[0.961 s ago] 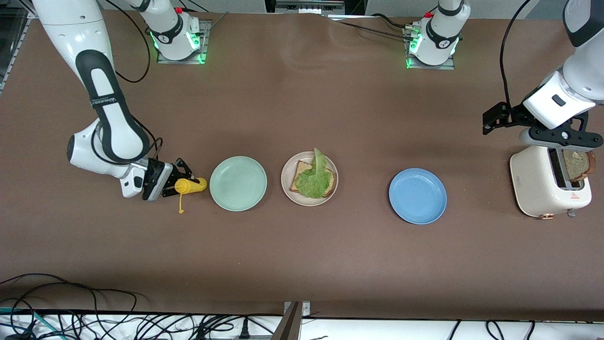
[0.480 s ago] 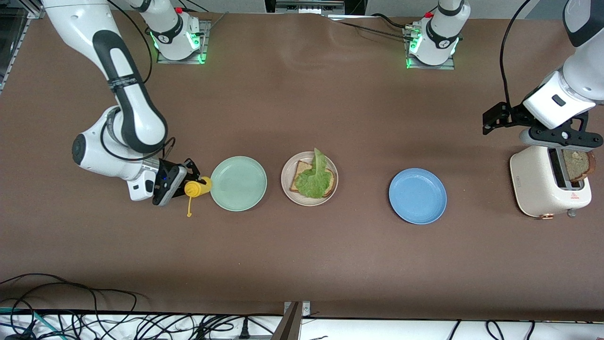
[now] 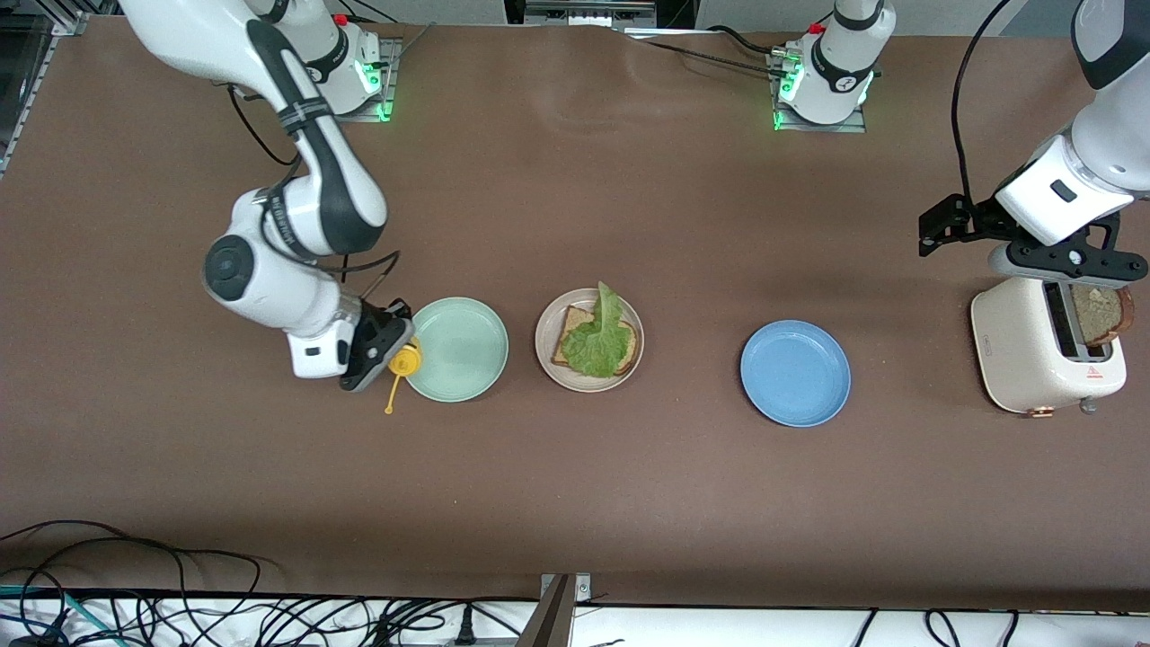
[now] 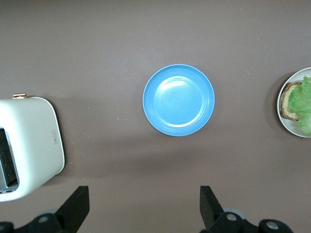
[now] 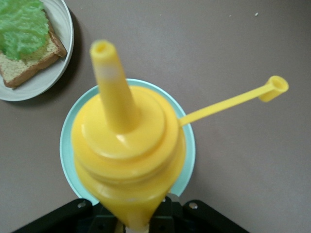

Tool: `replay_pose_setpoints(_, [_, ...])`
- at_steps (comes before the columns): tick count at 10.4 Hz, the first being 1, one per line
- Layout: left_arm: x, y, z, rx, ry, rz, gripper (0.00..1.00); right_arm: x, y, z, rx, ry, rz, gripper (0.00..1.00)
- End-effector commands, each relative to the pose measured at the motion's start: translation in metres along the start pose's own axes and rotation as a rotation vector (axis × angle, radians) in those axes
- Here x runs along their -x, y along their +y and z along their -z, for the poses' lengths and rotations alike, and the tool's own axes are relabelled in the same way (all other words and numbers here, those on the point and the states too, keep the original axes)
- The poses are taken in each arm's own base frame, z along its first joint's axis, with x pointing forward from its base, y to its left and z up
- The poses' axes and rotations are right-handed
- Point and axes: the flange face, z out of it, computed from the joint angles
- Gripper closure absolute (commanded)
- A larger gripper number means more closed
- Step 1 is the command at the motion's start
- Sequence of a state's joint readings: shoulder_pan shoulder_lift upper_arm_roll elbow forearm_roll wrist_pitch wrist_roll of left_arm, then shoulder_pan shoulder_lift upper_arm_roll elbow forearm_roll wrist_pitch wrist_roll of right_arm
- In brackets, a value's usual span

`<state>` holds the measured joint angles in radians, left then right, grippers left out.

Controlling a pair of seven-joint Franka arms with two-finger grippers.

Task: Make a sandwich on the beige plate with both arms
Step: 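Carry the mustard bottle over the bread on the beige plate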

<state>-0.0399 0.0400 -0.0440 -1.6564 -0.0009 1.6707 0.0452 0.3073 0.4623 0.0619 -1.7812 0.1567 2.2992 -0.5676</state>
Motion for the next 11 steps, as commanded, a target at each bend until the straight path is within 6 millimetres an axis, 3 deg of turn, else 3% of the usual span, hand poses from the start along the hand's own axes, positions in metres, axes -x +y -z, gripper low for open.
replay_pose_setpoints(1, [0.001, 0.001, 0.007, -0.015, -0.001, 0.004, 0.0, -0.026, -0.042, 0.013, 0.083, -0.092, -0.009, 0.99])
replay_pose_setpoints(5, [0.001, 0.001, 0.007, -0.016, -0.001, 0.005, 0.0, -0.057, -0.111, 0.013, 0.178, -0.279, 0.037, 0.99])
replay_pose_setpoints(8, [0.001, 0.002, 0.007, -0.016, -0.001, 0.004, 0.0, -0.085, -0.177, -0.001, 0.293, -0.412, 0.055, 0.99])
replay_pose_setpoints(11, [0.0, 0.003, 0.006, -0.016, -0.001, 0.002, 0.0, -0.104, -0.21, -0.022, 0.352, -0.453, 0.048, 0.99])
